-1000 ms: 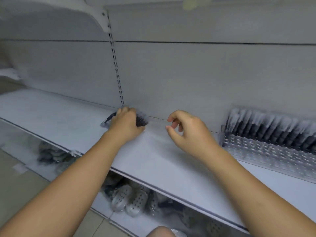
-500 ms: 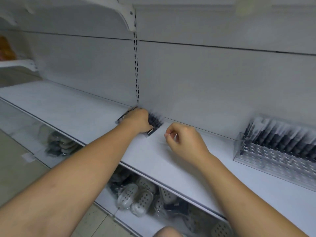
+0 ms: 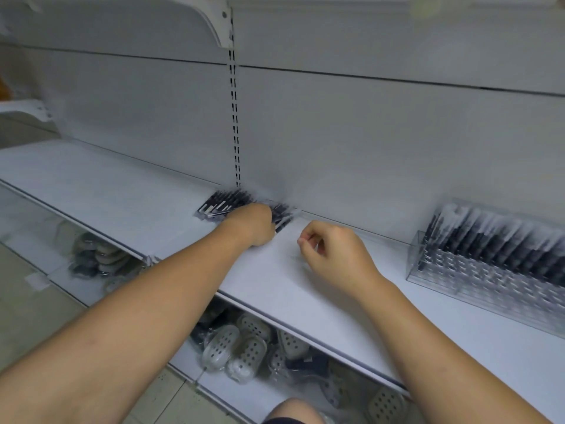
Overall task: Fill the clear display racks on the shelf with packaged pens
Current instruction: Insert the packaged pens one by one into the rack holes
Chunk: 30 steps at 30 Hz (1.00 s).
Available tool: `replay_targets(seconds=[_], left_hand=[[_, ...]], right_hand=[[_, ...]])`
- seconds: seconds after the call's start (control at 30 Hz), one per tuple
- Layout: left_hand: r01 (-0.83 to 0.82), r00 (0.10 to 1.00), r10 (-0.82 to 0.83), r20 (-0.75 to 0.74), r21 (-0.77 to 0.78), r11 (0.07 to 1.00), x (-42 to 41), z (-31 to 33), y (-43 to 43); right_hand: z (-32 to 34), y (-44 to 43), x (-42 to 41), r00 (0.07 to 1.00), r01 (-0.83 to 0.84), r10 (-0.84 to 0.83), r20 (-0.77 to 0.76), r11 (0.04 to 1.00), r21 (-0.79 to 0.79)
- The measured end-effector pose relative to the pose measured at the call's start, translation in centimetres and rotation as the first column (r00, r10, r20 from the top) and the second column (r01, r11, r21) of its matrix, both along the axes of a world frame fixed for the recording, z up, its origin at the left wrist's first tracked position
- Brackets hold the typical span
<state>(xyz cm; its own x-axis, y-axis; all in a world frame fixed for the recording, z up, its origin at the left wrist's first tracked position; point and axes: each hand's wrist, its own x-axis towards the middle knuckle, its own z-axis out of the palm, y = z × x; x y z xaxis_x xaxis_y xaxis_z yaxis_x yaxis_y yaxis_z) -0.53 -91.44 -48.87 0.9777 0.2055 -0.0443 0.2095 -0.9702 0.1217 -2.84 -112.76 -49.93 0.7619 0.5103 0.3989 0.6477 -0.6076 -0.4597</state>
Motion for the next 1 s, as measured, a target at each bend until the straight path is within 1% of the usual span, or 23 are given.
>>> replay_targets(seconds=[0.13, 0.33, 0.4, 0.47, 0.6, 0.67, 0.83, 0.87, 0.93, 1.0], left_hand=[[-0.015, 0.998, 0.018, 0.052, -0.053, 0.998, -0.4, 0.3, 0.3], [-0.07, 0.976, 0.115, 0.186, -0.232, 0.97, -1.2, 0.5, -0.2], [-0.071, 0.967, 0.131, 0.217, -0.264, 0.962, -1.4, 0.5, -0.6], [-0.081, 0.966, 0.138, 0.218, -0.25, 0.965, -1.5, 0.6, -0.7], [-0.112, 0.985, 0.132, 0.114, -0.164, 0.98, -1.4, 1.0, -0.9], [-0.119, 0.987, 0.133, 0.085, -0.156, 0.981, -1.0, 1.0, -0.7], [-0.125, 0.982, 0.145, 0.123, -0.162, 0.979, -0.7, 0.9, -0.6], [-0.117, 0.978, 0.143, 0.154, -0.164, 0.98, -0.7, 0.8, -0.6], [-0.059, 0.957, 0.113, 0.266, -0.205, 0.977, -0.6, 0.8, -0.7], [0.034, 0.939, 0.077, 0.336, -0.313, 0.949, -0.8, 1.1, -1.5]], right_hand=[[0.4, -1.1, -0.1, 0.999, 0.02, -0.018, -0.03, 0.999, 0.037], [0.6, -3.0, -0.1, 0.997, 0.056, -0.052, -0.051, 0.995, 0.085], [0.5, -3.6, -0.1, 0.996, 0.065, -0.06, -0.059, 0.993, 0.097], [0.6, -4.2, -0.2, 0.996, 0.071, -0.064, -0.064, 0.992, 0.1], [0.7, -5.2, -0.4, 0.994, 0.079, -0.071, -0.078, 0.991, 0.108], [0.8, -5.5, -0.4, 0.993, 0.088, -0.078, -0.091, 0.989, 0.115], [1.0, -6.5, -0.8, 0.99, 0.106, -0.092, -0.104, 0.984, 0.145], [1.0, -6.8, -0.9, 0.99, 0.108, -0.093, -0.107, 0.983, 0.148], [1.0, -7.3, -1.1, 0.989, 0.116, -0.099, -0.111, 0.98, 0.163], [1.1, -8.0, -1.2, 0.988, 0.129, -0.108, -0.114, 0.972, 0.195]])
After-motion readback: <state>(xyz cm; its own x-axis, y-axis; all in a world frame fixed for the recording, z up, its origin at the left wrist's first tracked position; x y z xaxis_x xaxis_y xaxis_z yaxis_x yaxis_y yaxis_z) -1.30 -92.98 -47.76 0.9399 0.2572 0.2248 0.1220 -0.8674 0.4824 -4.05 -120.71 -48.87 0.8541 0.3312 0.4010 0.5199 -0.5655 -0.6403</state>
